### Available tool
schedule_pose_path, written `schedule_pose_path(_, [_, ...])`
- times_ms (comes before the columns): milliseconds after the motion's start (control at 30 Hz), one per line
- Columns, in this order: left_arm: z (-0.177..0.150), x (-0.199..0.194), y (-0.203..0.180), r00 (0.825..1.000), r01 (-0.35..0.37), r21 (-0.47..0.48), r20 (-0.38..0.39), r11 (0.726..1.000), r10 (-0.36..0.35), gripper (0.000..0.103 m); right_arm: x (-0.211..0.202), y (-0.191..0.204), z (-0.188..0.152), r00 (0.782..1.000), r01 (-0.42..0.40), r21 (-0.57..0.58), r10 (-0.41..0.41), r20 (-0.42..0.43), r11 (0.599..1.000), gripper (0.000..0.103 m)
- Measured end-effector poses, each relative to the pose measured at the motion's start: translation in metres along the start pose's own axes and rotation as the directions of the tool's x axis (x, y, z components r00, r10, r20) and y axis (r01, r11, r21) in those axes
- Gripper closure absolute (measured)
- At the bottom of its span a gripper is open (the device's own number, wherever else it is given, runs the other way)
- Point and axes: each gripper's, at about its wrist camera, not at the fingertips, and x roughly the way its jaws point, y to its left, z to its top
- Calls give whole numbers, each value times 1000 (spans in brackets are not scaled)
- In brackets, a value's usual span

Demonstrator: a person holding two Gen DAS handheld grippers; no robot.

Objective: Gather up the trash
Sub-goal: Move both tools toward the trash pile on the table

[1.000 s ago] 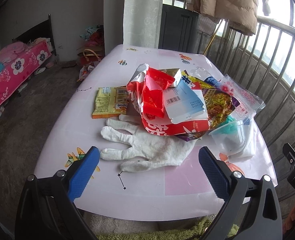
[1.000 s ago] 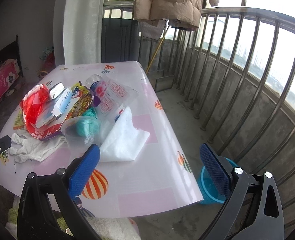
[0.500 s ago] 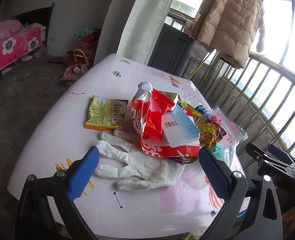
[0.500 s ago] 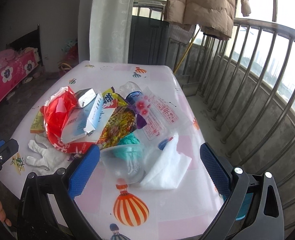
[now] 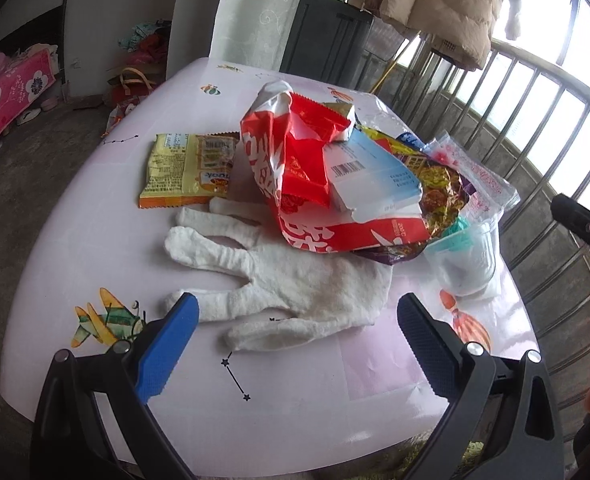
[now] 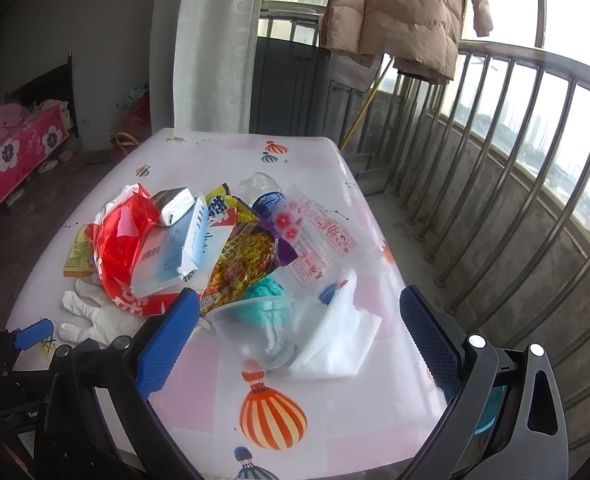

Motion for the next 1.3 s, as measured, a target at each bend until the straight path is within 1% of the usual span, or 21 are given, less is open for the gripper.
schedule_pose_path(67, [-6, 12, -2, 998, -18, 15, -63, 1000, 19, 6, -2, -4, -3, 1000, 2, 22, -2, 0, 1000, 8])
schedule_pose_path(133, [-11, 21, 1, 994, -21, 4, -110, 1000, 21, 6, -4, -9, -7, 1000, 7, 39, -8, 4, 999, 8])
schedule_pose_path(300, [-12, 27, -4, 990, -68, 37, -120, 997, 72, 6, 6, -24, -16, 1000, 2, 90, -1, -19, 996, 8])
schedule_pose_path(367, [-13, 32, -10, 984, -111, 81, -130, 991, 120, 6, 10, -29, -18, 999, -8, 100, 11, -33, 995, 8])
schedule_pose_path(467, [-15, 40, -25, 964, -187, 181, -154, 966, 216, 5, 17, -35, -19, 998, -11, 96, 16, -54, 995, 8])
schedule_pose_path(567, [-16, 41, -25, 963, -193, 162, -159, 968, 219, 5, 22, -42, -20, 998, -24, 92, 29, -59, 995, 8])
schedule_pose_path(800, [-19, 40, -26, 961, -207, 155, -156, 966, 231, 5, 31, -63, -23, 997, -56, 140, 63, -45, 989, 8])
schedule_pose_path(1033, [-20, 35, -26, 965, -182, 168, -160, 969, 209, 5, 31, -76, -18, 994, -113, 200, 112, 16, 973, 8])
schedule_pose_path(1100, [-20, 26, -21, 976, -143, 140, -145, 980, 163, 5, 30, -79, -17, 992, -126, 214, 124, 20, 969, 8])
schedule_pose_path(1200, [-16, 6, -19, 995, -71, 126, -66, 990, 80, 5, 30, -81, -18, 990, -140, 207, 143, 3, 968, 8])
schedule_pose_path(1300, [-8, -15, -22, 1000, 4, 145, 21, 989, -7, 5, 33, -85, -22, 985, -159, 207, 168, -26, 965, 8])
